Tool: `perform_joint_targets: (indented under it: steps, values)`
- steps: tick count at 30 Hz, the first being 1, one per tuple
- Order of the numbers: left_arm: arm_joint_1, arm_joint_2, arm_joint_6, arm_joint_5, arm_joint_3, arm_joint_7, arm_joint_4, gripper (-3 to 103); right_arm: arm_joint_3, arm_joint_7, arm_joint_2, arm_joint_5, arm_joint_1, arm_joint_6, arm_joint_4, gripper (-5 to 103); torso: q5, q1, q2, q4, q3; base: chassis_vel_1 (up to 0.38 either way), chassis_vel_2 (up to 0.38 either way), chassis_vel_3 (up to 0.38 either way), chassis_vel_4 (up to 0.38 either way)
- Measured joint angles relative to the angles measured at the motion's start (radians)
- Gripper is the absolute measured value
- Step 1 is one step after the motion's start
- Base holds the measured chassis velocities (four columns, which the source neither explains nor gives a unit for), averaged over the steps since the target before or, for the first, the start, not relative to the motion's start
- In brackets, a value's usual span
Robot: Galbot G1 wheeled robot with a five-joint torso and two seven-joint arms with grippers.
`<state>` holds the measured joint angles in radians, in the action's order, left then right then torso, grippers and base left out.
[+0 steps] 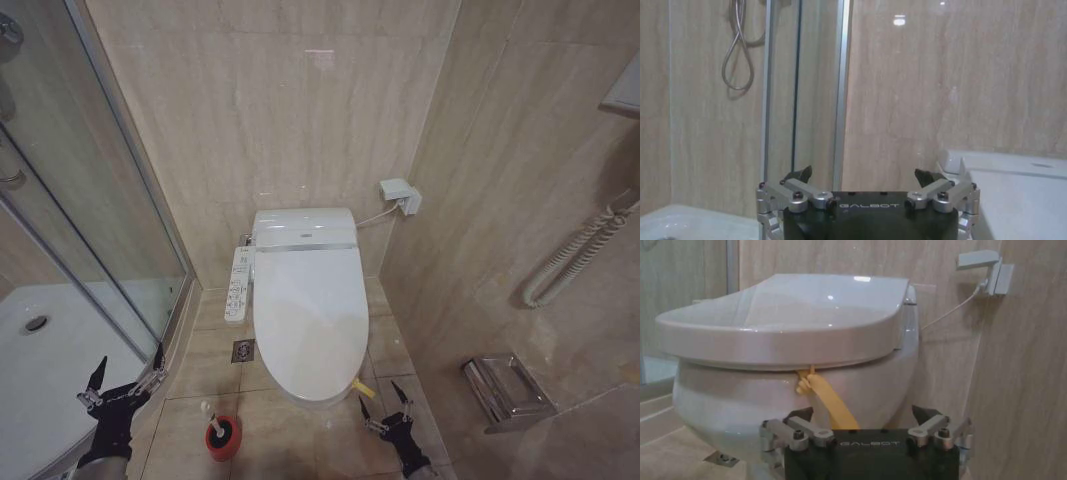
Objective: Open the toilet lid, clean the toilet bowl with a toilet brush, close the toilet lid, and flush.
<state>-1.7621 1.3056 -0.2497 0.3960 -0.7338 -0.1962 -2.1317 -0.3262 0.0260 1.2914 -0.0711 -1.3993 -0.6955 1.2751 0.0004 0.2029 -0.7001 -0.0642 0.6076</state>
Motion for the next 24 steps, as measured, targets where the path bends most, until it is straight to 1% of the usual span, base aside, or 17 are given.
perform_joint_targets:
  steps: [2, 3, 10, 11, 18, 19, 24]
  values:
    - [0.001, 0.0, 0.0, 0.0, -0.001, 0.0, 0.002, 100, 0.0, 0.001, 0.002, 0.0, 0.001, -0.002, -0.004, 100, 0.0, 0.0, 0.0, -0.0001, 0.0, 0.0, 0.0, 0.0, 0.0]
    - [0.001, -0.001, 0.0, 0.0, -0.002, -0.001, 0.004, 100, 0.0, 0.001, 0.005, -0.001, 0.003, -0.004, -0.006, 90, 0.0, 0.0, 0.0, -0.0001, 0.0, 0.0, 0.0, 0.0, 0.0]
    - [0.007, -0.003, -0.001, 0.0, -0.001, -0.001, 0.011, 100, 0.0, 0.005, 0.015, 0.0, 0.004, -0.01, -0.015, 90, 0.0, 0.0, 0.0, -0.0001, 0.0, 0.0, 0.0, 0.0, 0.0]
    - [0.008, -0.003, -0.001, 0.001, -0.001, -0.001, 0.013, 100, 0.0, 0.006, 0.016, 0.0, 0.004, -0.011, -0.018, 63, 0.0, 0.0, 0.0, -0.0001, 0.0, 0.0, 0.0, 0.0, 0.0]
    - [0.011, -0.006, -0.002, 0.002, 0.0, -0.001, 0.018, 100, 0.0, 0.01, 0.016, 0.001, -0.003, -0.014, -0.018, 63, 0.0, 0.0, 0.0, 0.0, 0.0, 0.0, 0.0, 0.0, 0.0]
    - [0.012, -0.007, -0.002, 0.003, 0.0, -0.001, 0.018, 100, 0.0, 0.01, 0.016, 0.001, -0.005, -0.014, -0.016, 36, 0.0, 0.0, 0.0, 0.0, 0.0, 0.0, 0.0, 0.0, 0.0]
    - [0.015, -0.008, -0.003, 0.004, 0.0, -0.002, 0.02, 100, 0.001, 0.01, 0.017, 0.001, -0.016, -0.015, 0.004, 36, 0.0, 0.0, 0.0, 0.0, 0.0, 0.0, 0.0, 0.0, 0.0]
